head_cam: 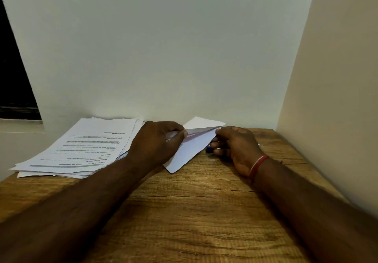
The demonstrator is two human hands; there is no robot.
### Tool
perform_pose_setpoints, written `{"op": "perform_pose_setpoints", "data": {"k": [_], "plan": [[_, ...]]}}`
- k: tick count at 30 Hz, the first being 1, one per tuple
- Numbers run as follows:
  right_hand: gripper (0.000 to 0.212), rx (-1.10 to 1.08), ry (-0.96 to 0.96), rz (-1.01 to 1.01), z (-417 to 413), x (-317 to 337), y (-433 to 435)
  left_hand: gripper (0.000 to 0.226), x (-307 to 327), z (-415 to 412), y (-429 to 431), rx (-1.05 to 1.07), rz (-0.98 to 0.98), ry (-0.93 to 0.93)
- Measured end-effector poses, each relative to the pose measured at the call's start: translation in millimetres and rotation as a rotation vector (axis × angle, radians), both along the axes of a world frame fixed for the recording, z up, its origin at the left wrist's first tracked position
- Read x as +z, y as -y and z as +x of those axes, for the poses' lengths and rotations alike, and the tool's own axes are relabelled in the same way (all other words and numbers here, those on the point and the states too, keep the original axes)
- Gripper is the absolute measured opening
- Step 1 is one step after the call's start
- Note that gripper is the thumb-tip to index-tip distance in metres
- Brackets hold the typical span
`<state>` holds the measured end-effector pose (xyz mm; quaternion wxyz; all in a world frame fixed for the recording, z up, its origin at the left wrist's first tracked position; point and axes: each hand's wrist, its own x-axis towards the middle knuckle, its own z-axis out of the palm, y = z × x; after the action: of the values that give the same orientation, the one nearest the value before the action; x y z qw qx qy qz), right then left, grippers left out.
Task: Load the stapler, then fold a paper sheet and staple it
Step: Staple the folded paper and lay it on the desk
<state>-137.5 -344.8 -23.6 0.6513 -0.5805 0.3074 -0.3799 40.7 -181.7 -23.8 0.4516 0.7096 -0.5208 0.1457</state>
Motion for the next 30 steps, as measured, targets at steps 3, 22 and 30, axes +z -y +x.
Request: {"op": "perform_pose_setpoints", "data": {"k": [3, 22, 30], "plan": [[0.017, 0.008, 0.006, -0.002, -0.5, 0.4, -2.3, 0.016, 0.9, -0.3, -1.2, 0.010, 0.021, 0.049], [0.016, 0.074, 0.011, -0.139, -4.4, 1.7, -2.4, 0.088, -3.7, 13.7, 0.7, -0.018, 0.091, -0.232], [0.015, 0.119, 0.252, -0.076, -3.1, 1.8, -1.9, 0.095, -0.5, 27.9, -5.6, -0.073, -0.113, -0.829]]}}
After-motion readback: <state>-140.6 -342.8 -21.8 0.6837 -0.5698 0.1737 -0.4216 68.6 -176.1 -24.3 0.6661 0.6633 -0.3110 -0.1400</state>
